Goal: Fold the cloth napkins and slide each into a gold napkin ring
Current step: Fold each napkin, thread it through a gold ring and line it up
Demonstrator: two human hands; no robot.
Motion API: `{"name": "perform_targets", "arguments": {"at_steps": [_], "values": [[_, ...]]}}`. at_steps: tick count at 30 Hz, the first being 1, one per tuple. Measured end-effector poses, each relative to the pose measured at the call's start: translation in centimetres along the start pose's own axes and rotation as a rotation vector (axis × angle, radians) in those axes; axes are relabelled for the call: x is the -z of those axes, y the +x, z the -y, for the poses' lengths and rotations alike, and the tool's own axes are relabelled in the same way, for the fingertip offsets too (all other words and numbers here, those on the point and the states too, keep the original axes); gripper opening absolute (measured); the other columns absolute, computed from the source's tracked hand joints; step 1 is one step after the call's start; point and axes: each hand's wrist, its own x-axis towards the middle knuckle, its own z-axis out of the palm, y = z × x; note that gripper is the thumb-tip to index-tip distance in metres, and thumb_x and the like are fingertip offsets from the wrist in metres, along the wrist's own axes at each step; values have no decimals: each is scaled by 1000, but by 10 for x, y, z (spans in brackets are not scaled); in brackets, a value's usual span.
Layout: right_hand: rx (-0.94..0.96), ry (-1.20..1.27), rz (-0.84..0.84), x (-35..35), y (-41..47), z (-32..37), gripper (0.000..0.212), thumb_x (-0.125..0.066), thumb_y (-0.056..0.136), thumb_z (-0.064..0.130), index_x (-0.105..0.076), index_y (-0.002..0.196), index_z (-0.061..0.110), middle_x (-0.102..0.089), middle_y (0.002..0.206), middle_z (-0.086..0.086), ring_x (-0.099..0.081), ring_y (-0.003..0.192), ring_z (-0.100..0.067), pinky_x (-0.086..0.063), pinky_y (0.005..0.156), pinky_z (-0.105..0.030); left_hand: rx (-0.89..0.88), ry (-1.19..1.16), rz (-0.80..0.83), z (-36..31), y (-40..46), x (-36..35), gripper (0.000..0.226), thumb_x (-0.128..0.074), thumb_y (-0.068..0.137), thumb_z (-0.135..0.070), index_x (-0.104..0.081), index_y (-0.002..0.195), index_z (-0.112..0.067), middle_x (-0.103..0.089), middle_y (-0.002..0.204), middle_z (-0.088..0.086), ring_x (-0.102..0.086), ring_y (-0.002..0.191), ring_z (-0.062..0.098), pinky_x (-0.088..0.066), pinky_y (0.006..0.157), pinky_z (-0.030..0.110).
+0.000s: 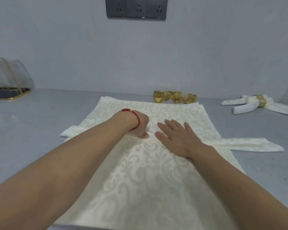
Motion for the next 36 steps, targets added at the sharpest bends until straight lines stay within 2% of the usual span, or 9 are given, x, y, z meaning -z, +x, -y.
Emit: {"name": "perform_targets", "arguments": {"at_steps": [3, 9, 12, 18, 23, 25, 28, 32, 36], "values": [[-19, 41, 43, 1, 1, 1, 78, -13, 95, 79, -10, 163, 41, -1, 173, 8, 8, 158, -13, 6, 126, -55, 5, 84, 45, -6, 0, 10, 29, -56, 94, -45, -59, 91, -16, -65, 94, 0, -56, 67, 18, -45, 59, 29], [-30, 45, 27, -1, 4, 3, 85, -13, 88, 86, -11, 161, 43, -3, 173, 8, 9, 158, -13, 6, 125, -59, -32, -32, 101, -18, 1, 22, 34, -69, 88, -27, -58, 118, -15, -66, 92, 5, -59, 62, 20, -45, 42, 18], [-8, 38, 10, -1, 5, 3, 89, -8, 85, 88, -13, 161, 43, -6, 172, 6, 7, 159, -14, 4, 124, -62, -71, -291, 244, -14, 1, 31, 25, -64, 89, -14, -62, 114, -14, -69, 89, 7, -66, 72, 23, -62, 68, 33], [4, 51, 62, 3, 3, 2, 93, -2, 82, 82, -6, 163, 36, 2, 173, 3, 9, 159, -15, 3, 124, -60, -180, -625, 372, 8, 0, 31, 28, -52, 94, 3, -65, 119, -4, -74, 103, 17, -73, 96, 26, -56, 92, 36], [39, 187, 66, 6, 4, -3, 69, -16, 102, 64, -21, 162, 30, -11, 172, 3, -3, 159, -15, 2, 126, -56, -290, -590, 199, 15, 2, 11, 24, -74, 90, -21, -67, 111, -11, -77, 91, 10, -72, 86, 19, -56, 79, 32], [72, 434, -83, 10, -1, -10, 43, -36, 108, 46, -55, 143, 29, -50, 153, 5, -41, 144, -16, -22, 123, -50, -313, -579, 105, 16, 3, 3, 18, -76, 88, -29, -71, 102, -20, -74, 83, 3, -67, 78, 16, -56, 74, 30], [31, 596, -225, 22, -13, -32, 15, -62, 96, 34, -77, 95, 30, -74, 96, 13, -69, 91, -13, -58, 84, -39, -313, -625, 40, 21, 4, -7, 16, -78, 83, -40, -74, 95, -31, -69, 87, 0, -65, 79, 15, -55, 81, 30], [3, 535, 27, 43, -23, -57, 32, -68, 84, 50, -76, 88, 20, -69, 76, 10, -59, 68, -9, -51, 71, -33, -305, -704, -79, 25, -1, -19, 26, -80, 77, -49, -77, 92, -28, -74, 97, 1, -69, 97, 22, -52, 98, 35], [-62, 316, 207, 65, -19, -60, 29, -70, 89, 51, -72, 84, 23, -61, 66, 27, -58, 67, -1, -49, 75, -24, -261, -799, -140, 27, -6, -26, 19, -82, 80, -36, -77, 84, -18, -75, 81, 5, -70, 76, 21, -56, 76, 27]]}}
